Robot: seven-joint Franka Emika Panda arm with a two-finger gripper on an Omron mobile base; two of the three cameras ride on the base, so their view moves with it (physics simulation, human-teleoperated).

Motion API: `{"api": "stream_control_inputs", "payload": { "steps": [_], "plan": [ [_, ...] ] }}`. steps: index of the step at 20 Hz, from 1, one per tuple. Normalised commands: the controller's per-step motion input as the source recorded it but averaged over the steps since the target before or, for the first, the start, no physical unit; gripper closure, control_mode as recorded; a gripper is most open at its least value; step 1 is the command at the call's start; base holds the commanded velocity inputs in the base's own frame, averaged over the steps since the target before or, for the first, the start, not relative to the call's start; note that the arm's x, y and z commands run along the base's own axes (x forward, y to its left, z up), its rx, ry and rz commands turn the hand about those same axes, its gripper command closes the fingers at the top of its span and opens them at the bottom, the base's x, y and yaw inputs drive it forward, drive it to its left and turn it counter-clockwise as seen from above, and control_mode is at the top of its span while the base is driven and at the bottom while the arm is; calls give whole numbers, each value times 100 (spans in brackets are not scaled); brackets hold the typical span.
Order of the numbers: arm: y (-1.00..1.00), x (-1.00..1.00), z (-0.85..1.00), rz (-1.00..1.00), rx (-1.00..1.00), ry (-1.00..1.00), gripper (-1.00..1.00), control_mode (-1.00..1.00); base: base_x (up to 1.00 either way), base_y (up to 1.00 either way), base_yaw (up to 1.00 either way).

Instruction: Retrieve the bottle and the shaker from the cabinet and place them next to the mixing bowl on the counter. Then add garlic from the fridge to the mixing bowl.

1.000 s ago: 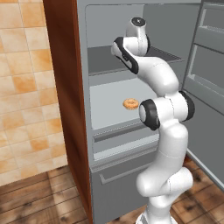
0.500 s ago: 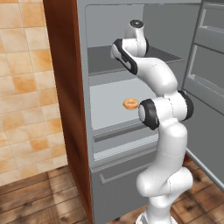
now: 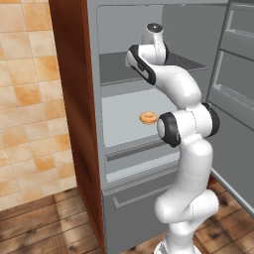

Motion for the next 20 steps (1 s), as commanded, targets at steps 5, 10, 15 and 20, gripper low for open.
{"api": "stream_control_inputs", "payload": {
  "steps": [5, 10, 15, 20],
  "plan": [
    [7, -53, 0, 0, 0, -19, 100, -100, 0, 0, 0],
    [0, -81, 10, 0, 0, -41, 100, -100, 0, 0, 0],
    [-5, -96, 11, -5, 7, -1, 100, -100, 0, 0, 0],
    [-2, -100, 31, -10, 8, 13, 100, -100, 0, 0, 0]
  ]
}}
